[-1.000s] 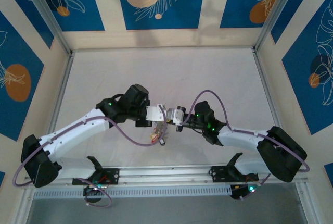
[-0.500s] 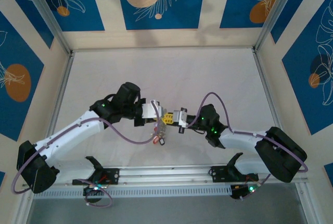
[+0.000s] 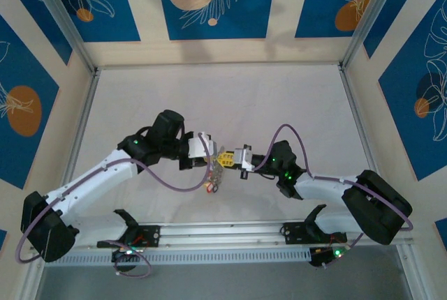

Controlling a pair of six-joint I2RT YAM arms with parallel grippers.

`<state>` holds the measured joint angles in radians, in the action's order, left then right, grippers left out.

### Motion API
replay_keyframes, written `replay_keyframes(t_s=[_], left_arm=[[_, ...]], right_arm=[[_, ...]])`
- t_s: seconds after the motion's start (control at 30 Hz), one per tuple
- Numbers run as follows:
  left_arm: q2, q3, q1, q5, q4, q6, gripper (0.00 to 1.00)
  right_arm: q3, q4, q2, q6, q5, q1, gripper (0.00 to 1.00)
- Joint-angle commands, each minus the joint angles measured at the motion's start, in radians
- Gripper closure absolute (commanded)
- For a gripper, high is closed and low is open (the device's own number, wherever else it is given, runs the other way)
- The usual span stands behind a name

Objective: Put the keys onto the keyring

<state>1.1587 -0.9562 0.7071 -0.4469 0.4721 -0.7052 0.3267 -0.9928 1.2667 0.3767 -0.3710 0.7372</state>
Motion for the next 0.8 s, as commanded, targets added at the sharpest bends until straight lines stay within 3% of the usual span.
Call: replay_keyframes(t_s=[0.0, 0.13, 0.43, 0.77], left_arm=[[-0.051, 0.010, -0.023, -0.067, 0.017, 0.004, 0.71], [-0.099, 0.034, -0.048, -0.134, 0.020, 0.010, 0.63], [-0.039, 0.064, -0.048, -0.187, -0.094, 0.105, 0.59], [0.007, 0.056, -0.047, -0.210, -0.108, 0.098, 0.70]], right_arm=[[0.003, -0.086, 0.000, -0.010, -0.004, -0.008, 1.00], [0.008, -0.063, -0.004, -0.008, -0.014, -0.009, 1.00], [0.038, -0.071, 0.016, -0.017, -0.039, -0.007, 1.00], [0.044, -0.069, 0.018, -0.016, -0.038, -0.004, 1.00]])
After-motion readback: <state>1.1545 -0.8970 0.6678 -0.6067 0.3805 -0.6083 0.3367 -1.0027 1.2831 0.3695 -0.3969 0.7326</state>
